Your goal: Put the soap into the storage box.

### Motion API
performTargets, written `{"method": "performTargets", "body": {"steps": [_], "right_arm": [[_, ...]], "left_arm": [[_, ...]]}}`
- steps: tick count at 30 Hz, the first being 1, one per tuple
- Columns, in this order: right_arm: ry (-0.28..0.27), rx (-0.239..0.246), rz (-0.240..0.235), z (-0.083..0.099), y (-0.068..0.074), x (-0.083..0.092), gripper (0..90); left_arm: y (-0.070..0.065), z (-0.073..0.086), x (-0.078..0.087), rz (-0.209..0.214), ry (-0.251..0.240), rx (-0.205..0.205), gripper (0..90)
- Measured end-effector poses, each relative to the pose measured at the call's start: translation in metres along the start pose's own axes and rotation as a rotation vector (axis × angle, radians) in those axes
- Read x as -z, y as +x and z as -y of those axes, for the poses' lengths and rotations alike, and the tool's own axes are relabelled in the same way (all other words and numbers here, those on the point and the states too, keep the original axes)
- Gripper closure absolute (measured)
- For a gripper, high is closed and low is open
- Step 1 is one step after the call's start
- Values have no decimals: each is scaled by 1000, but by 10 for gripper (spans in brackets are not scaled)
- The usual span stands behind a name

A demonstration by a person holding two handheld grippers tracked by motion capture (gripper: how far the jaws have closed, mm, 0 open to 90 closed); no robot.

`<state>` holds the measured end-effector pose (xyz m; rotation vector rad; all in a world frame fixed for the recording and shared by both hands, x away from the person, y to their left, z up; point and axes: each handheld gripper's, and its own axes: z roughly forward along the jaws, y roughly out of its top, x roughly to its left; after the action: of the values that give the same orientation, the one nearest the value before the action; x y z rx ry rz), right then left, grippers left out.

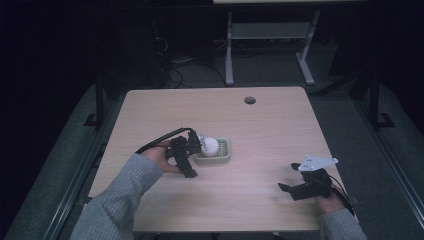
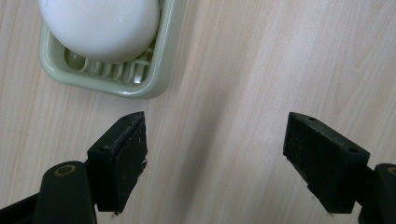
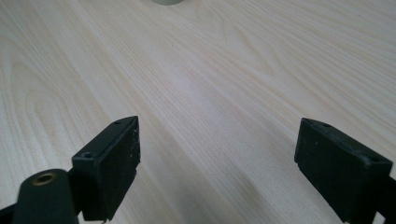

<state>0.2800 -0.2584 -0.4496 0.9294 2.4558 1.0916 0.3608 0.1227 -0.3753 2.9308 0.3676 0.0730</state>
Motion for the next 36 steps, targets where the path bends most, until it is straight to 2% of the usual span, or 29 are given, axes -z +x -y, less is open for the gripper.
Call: {"method": "performTargets", "body": {"steps": [13,20,33,34,36], "right_arm": [[2,0,1,0,0,-1,136],[5,-2,-1,0,0,-1,136],[5,-3,3,0,1,-1,136],[5,-1,4,0,0,-1,136],[3,-3,2,0,1,-1,136]], "left_arm": [[-6,15,-9,13,-14,28,217],[-10,21,-8,5,-9,16,217],[-18,32,-6,9,-29,29,216],[-18,33,-6,7,-26,19,216],[-20,35,-6,7,-34,30,216]]}}
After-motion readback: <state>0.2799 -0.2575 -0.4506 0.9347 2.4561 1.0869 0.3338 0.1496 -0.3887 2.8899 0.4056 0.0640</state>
